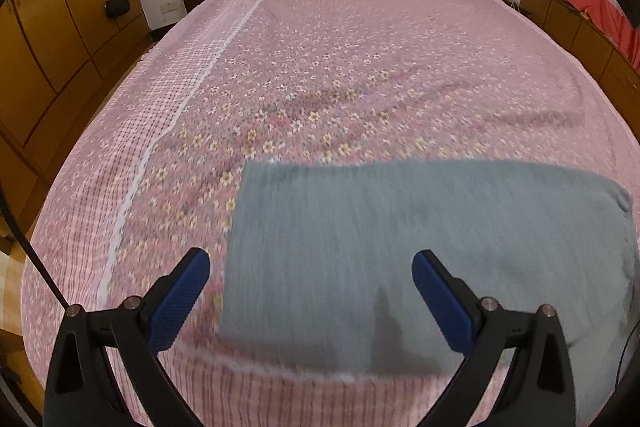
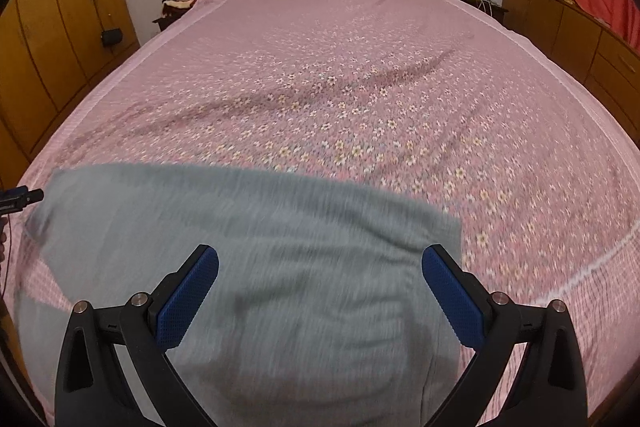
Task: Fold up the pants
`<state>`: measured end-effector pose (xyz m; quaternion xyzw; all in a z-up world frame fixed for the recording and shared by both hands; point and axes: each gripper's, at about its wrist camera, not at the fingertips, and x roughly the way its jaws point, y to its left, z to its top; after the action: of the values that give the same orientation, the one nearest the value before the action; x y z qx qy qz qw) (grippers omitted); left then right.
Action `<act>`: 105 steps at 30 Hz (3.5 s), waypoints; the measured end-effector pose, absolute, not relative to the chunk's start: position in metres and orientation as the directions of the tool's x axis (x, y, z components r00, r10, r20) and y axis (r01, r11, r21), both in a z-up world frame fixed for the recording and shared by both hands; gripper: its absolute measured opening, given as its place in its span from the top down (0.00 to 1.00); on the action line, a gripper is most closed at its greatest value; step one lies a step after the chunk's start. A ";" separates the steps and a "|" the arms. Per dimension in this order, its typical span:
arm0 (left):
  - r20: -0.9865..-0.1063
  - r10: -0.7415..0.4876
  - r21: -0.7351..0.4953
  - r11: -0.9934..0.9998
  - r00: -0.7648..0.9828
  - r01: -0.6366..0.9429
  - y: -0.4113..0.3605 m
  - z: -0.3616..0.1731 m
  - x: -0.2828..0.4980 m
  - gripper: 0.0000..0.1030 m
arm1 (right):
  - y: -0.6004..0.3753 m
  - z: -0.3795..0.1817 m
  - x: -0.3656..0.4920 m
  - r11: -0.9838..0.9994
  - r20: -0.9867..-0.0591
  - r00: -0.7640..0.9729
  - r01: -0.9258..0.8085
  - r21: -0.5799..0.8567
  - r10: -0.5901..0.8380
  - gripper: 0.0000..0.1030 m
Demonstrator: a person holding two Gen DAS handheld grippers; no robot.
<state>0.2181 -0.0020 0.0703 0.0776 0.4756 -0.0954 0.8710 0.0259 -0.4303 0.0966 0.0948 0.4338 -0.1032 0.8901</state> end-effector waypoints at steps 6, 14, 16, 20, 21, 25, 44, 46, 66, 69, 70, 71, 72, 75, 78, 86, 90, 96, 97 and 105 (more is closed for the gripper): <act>-0.863 -0.100 0.014 0.975 0.495 0.221 0.000 0.053 0.245 0.00 | -0.437 0.087 0.053 0.964 -0.811 0.572 0.263 0.043 -0.120 0.00; -0.877 -0.093 0.006 0.979 0.471 0.205 0.004 0.034 0.271 0.00 | -0.442 0.067 0.082 0.965 -0.837 0.528 0.261 -0.004 -0.146 0.00; -0.883 -0.088 0.009 0.979 0.461 0.205 0.004 0.028 0.276 0.00 | -0.443 0.059 0.088 0.967 -0.844 0.517 0.256 -0.007 -0.143 0.00; -0.879 -0.081 0.031 0.974 0.469 0.225 0.000 0.016 0.277 0.00 | -0.445 0.039 0.098 0.972 -0.861 0.494 0.236 0.005 -0.116 0.00; -0.877 -0.082 0.031 0.974 0.474 0.226 -0.001 0.013 0.277 0.00 | -0.446 0.034 0.100 0.972 -0.864 0.492 0.233 0.013 -0.106 0.00; -0.865 -0.112 -0.010 0.979 0.490 0.206 0.004 0.004 0.277 0.00 | -0.451 0.025 0.102 0.972 -0.857 0.510 0.227 0.055 -0.071 0.00; -0.820 -0.121 0.010 0.974 0.559 0.224 0.007 -0.015 0.262 0.00 | -0.443 0.010 0.107 0.975 -0.823 0.558 0.222 0.020 -0.110 0.00; -0.820 -0.109 0.022 0.975 0.562 0.221 0.003 -0.011 0.260 0.00 | -0.444 0.010 0.105 0.975 -0.823 0.557 0.222 0.018 -0.112 0.00; -0.807 -0.153 -0.054 0.981 0.571 0.186 -0.014 0.036 0.222 0.95 | -0.430 0.059 0.074 0.978 -0.793 0.609 0.183 0.103 -0.031 0.95; -0.794 -0.178 -0.077 0.978 0.581 0.194 -0.008 0.046 0.214 0.95 | -0.436 0.071 0.064 0.971 -0.774 0.633 0.184 0.155 0.003 0.96; -0.790 -0.184 -0.083 0.977 0.584 0.196 -0.006 0.050 0.211 0.96 | -0.436 0.075 0.061 0.970 -0.768 0.640 0.182 0.163 0.009 0.96; -0.786 -0.190 -0.089 0.976 0.588 0.197 -0.005 0.054 0.207 0.96 | -0.436 0.079 0.057 0.969 -0.762 0.648 0.180 0.172 0.015 0.96; -0.783 -0.194 -0.093 0.976 0.592 0.197 -0.003 0.057 0.205 0.96 | -0.437 0.083 0.053 0.968 -0.757 0.653 0.177 0.177 0.018 0.96; -0.763 -0.209 -0.106 0.974 0.612 0.200 0.002 0.068 0.185 0.96 | -0.431 0.097 0.041 0.973 -0.743 0.669 0.164 0.164 0.012 0.96; -0.741 -0.212 -0.101 0.973 0.638 0.206 0.007 0.085 0.171 0.96 | -0.423 0.110 0.028 0.977 -0.727 0.687 0.149 0.151 0.008 0.96; -0.698 -0.232 -0.119 0.971 0.677 0.209 0.026 0.113 0.134 0.97 | -0.406 0.135 -0.022 0.980 -0.683 0.730 0.139 0.145 -0.003 0.96; -0.677 -0.245 -0.138 0.968 0.694 0.208 0.035 0.123 0.110 0.98 | -0.396 0.136 -0.047 0.980 -0.679 0.734 0.134 0.147 0.001 0.96; -0.655 -0.239 -0.156 0.971 0.717 0.180 0.049 0.129 0.077 0.99 | -0.381 0.132 -0.077 0.981 -0.683 0.730 0.117 0.153 0.019 0.96; -0.658 -0.239 -0.160 0.971 0.714 0.178 0.051 0.128 0.073 0.99 | -0.379 0.129 -0.081 0.982 -0.687 0.726 0.116 0.151 0.020 0.96; -0.749 -0.270 -0.218 0.963 0.605 0.161 0.050 0.087 0.059 0.98 | -0.372 0.085 -0.093 0.974 -0.751 0.660 0.146 0.171 0.033 0.96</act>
<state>0.0586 0.0497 0.0870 -0.0640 0.4279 -0.1206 0.8934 -0.0932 -0.3723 0.0854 0.1086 0.4113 -0.0313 0.9045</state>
